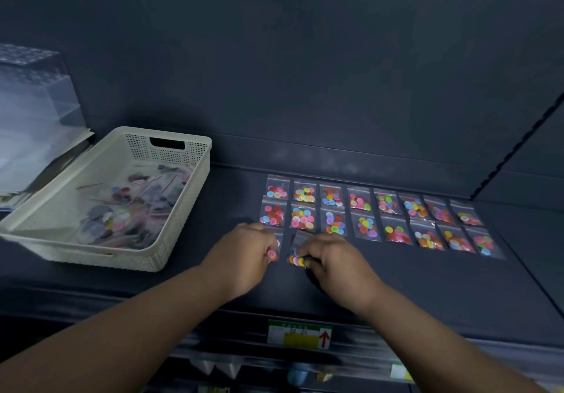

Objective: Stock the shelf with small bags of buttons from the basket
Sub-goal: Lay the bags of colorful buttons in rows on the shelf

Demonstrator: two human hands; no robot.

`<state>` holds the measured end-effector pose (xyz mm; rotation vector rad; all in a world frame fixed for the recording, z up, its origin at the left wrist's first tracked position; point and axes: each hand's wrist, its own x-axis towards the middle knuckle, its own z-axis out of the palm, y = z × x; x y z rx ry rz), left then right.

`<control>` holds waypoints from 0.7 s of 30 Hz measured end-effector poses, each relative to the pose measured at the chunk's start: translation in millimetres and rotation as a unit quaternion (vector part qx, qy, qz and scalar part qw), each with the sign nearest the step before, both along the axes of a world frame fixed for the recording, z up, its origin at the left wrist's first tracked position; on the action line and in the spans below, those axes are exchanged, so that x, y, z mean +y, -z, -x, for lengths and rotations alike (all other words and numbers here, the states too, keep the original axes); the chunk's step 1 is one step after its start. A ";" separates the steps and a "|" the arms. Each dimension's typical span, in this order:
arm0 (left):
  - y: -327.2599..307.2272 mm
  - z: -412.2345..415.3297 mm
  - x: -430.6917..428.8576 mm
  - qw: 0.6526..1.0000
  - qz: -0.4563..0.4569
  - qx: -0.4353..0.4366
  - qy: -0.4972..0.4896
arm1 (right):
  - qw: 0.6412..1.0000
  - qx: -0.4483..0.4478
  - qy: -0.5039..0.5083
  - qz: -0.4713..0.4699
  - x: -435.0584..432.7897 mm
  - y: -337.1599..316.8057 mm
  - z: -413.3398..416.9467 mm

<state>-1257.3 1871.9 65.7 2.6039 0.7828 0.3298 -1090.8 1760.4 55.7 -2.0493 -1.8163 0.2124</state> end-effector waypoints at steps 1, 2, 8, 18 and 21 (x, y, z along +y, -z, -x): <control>0.0 -0.4 0.1 1.000 -0.003 0.002 0.002 | 1.000 -0.002 -0.008 0.003 1.8 0.3 0.1; 0.3 -0.8 0.4 1.000 -0.006 0.003 0.003 | 1.000 -0.006 -0.015 0.005 2.9 0.1 0.5; 1.3 -1.2 0.1 1.000 -0.012 0.005 0.007 | 0.999 -0.020 -0.029 0.002 5.9 -1.4 0.4; -55.6 37.4 30.0 0.989 -0.108 -0.091 -0.036 | 0.998 -0.010 -0.042 -0.055 41.1 -51.3 27.7; -75.4 78.9 61.7 0.978 -0.118 -0.107 -0.135 | 0.994 -0.004 -0.074 -0.077 73.4 -71.9 54.3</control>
